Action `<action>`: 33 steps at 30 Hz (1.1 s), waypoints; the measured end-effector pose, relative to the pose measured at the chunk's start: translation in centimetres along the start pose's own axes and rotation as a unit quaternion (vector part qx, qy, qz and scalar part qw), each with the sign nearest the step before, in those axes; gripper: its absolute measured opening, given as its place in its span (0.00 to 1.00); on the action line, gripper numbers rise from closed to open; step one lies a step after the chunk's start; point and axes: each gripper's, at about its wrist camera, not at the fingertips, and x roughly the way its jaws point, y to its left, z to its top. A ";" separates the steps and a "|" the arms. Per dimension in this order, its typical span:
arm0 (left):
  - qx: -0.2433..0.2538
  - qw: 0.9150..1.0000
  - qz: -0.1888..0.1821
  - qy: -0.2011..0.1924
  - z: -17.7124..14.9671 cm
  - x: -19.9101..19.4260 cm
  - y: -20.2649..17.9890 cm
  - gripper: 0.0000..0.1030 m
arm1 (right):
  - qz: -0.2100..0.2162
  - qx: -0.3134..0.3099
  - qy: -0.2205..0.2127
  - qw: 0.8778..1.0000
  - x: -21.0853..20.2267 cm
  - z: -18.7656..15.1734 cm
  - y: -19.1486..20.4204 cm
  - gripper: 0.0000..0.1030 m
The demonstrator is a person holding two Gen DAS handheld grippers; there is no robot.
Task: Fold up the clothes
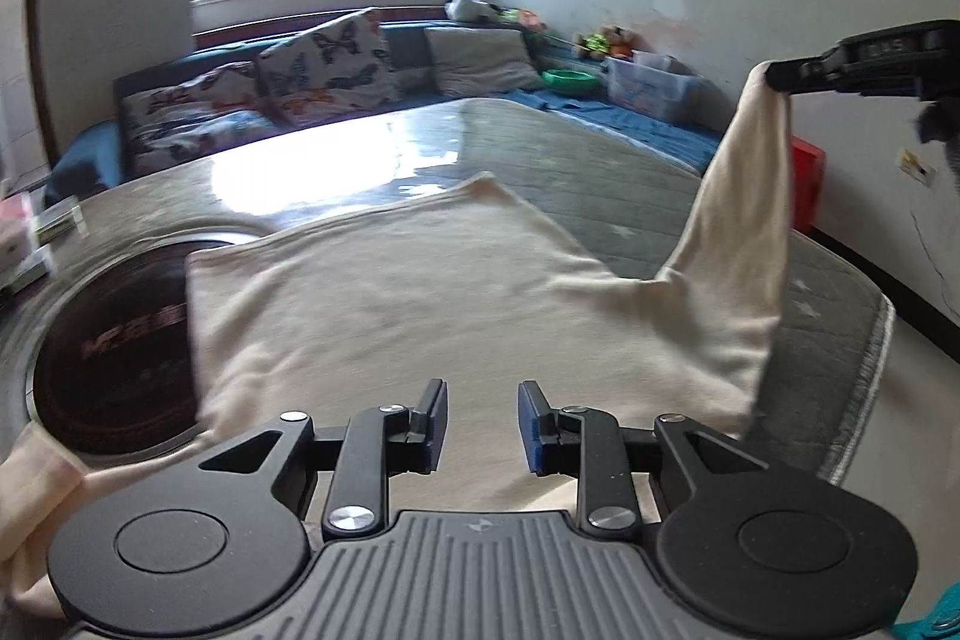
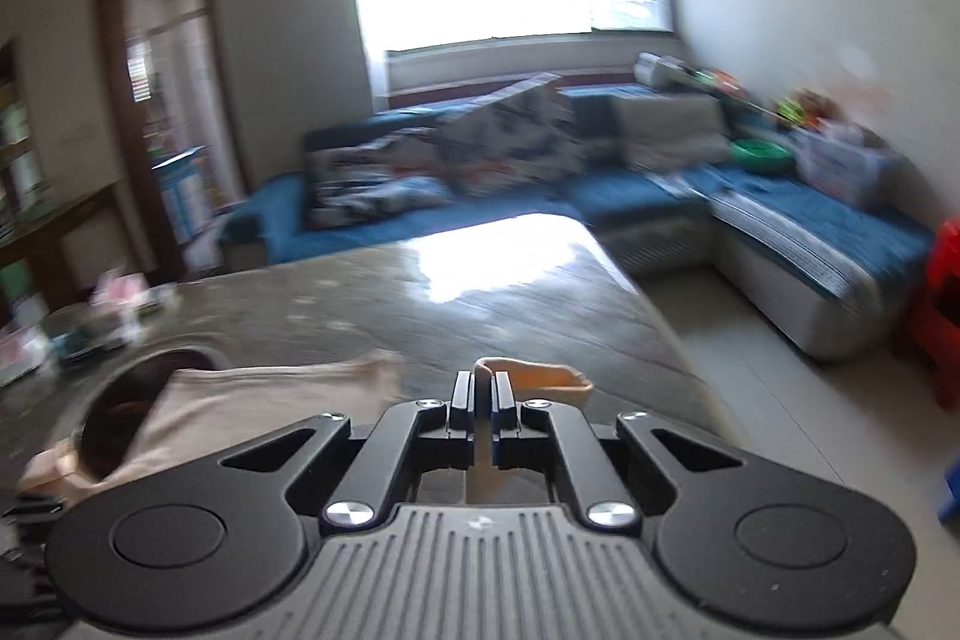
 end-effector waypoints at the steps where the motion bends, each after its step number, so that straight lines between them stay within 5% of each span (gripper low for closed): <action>1: -0.007 1.000 0.007 -0.002 -0.2 -0.4 0.6 0.28 | 0.014 -0.012 -0.001 1.000 0.1 0.4 1.2 0.04; 12: -0.072 0.995 0.073 -0.011 -3.0 -4.1 5.7 0.30 | 0.159 -0.127 0.057 0.977 5.0 -0.2 14.0 0.04; 22: -0.090 0.992 0.088 -0.010 -3.7 -4.8 6.9 0.30 | 0.236 -0.167 0.127 0.949 6.2 -4.5 19.5 0.06; 27: -0.077 0.994 0.073 -0.012 -3.2 -4.3 6.2 0.30 | 0.235 -0.171 0.128 0.948 5.5 -4.6 19.0 0.12; 33: -0.055 0.998 0.041 -0.014 -2.3 -3.4 4.6 0.30 | 0.165 -0.188 0.152 0.956 5.3 -5.6 14.7 0.12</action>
